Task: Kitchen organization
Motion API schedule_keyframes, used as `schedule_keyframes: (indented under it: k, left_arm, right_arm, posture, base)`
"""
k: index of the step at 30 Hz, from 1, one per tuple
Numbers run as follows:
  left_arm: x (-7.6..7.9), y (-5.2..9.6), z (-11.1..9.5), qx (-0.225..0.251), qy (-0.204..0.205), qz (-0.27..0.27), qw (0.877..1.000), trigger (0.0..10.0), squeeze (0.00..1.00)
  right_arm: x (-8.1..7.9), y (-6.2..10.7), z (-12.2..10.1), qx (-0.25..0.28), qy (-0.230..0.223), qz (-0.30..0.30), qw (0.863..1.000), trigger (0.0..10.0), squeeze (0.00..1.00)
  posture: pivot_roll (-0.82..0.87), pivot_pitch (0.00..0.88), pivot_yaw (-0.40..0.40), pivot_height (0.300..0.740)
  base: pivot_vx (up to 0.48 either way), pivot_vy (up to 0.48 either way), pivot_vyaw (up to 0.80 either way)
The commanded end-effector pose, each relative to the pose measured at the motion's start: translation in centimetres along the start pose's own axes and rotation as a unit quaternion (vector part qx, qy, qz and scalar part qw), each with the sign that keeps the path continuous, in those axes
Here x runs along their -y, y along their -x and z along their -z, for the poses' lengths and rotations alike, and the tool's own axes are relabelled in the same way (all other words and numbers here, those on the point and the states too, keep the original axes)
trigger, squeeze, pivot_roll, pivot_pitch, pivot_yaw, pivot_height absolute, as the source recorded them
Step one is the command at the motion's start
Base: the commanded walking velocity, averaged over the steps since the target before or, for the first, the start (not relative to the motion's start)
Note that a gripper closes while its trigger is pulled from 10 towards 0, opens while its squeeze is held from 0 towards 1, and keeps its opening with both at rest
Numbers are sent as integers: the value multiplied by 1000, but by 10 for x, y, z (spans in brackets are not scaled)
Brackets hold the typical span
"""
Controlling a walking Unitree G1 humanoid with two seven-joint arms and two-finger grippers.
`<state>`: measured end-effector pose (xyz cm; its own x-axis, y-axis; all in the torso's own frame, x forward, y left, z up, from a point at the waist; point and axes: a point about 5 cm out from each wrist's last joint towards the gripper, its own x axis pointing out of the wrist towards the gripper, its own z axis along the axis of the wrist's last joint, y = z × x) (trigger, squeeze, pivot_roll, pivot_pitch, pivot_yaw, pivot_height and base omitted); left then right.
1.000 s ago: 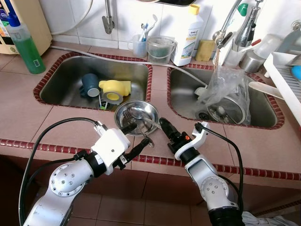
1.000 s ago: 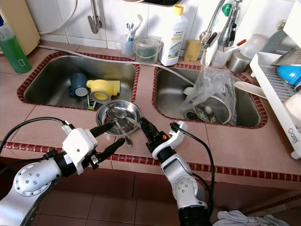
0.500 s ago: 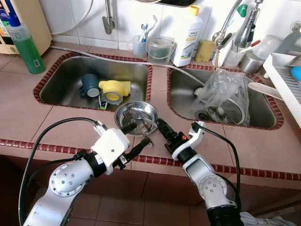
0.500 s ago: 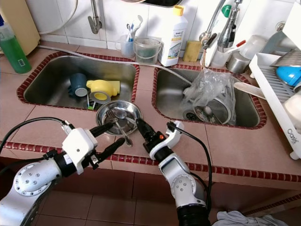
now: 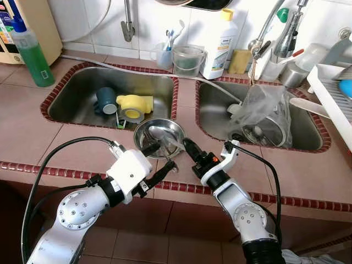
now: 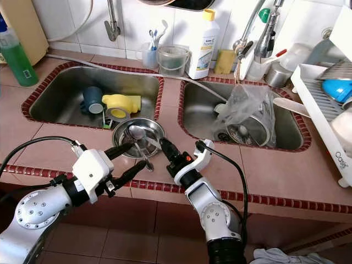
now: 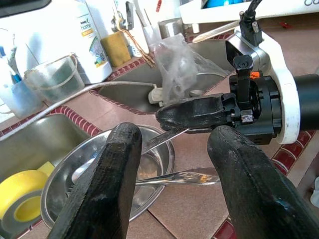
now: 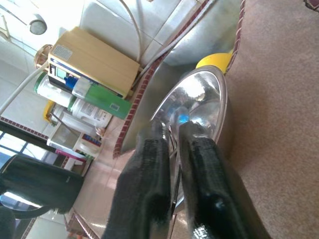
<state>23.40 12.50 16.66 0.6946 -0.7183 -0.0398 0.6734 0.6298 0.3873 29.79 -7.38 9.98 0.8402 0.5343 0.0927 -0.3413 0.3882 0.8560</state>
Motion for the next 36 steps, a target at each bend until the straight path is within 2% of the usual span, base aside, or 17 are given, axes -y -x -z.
schedule_keyframes:
  k: [1,14,19,20,21,25,29,30,36]
  left_arm:
    - [-2,1,-4,5,-6,0,1000,10000,0]
    - [-2,1,-4,4,-7,-1,1000,10000,0]
    - [-5,-1,-4,11,5,-21,1000,10000,0]
    - [-5,-1,-4,11,5,-21,1000,10000,0]
    - [-9,-3,-3,15,17,-37,999,10000,0]
    - [-21,-8,-4,31,44,-78,996,10000,0]
    - [-32,-12,-6,49,68,-106,991,10000,0]
    - [-42,-16,-6,55,78,-129,987,10000,0]
    - [-54,-23,-5,59,85,-137,985,10000,0]
  right_arm:
    - [16,12,37,-31,-63,54,996,0,0]
    - [16,13,35,-25,-64,54,996,0,0]
    - [10,11,13,26,15,41,999,0,0]
    - [10,11,13,26,15,41,999,0,0]
    - [6,11,2,43,57,34,997,0,0]
    - [-4,10,-22,67,141,10,988,0,0]
    - [-11,9,-35,79,172,-4,982,0,0]
    - [-17,7,-43,81,202,-17,976,0,0]
    - [-27,0,-54,97,216,-40,971,0,0]
  posture:
    - [213,103,-68,740]
    - [214,101,-70,740]
    - [208,89,-73,740]
    - [208,89,-73,740]
    - [204,85,-73,740]
    - [184,57,-79,740]
    - [178,45,-81,740]
    - [174,30,-84,740]
    - [165,0,-89,740]
  base:
    - [0,0,0]
    - [0,0,0]
    - [0,0,0]
    - [0,0,0]
    - [0,0,0]
    - [0,0,0]
    - [0,0,0]
    - [0,0,0]
    - [0,0,0]
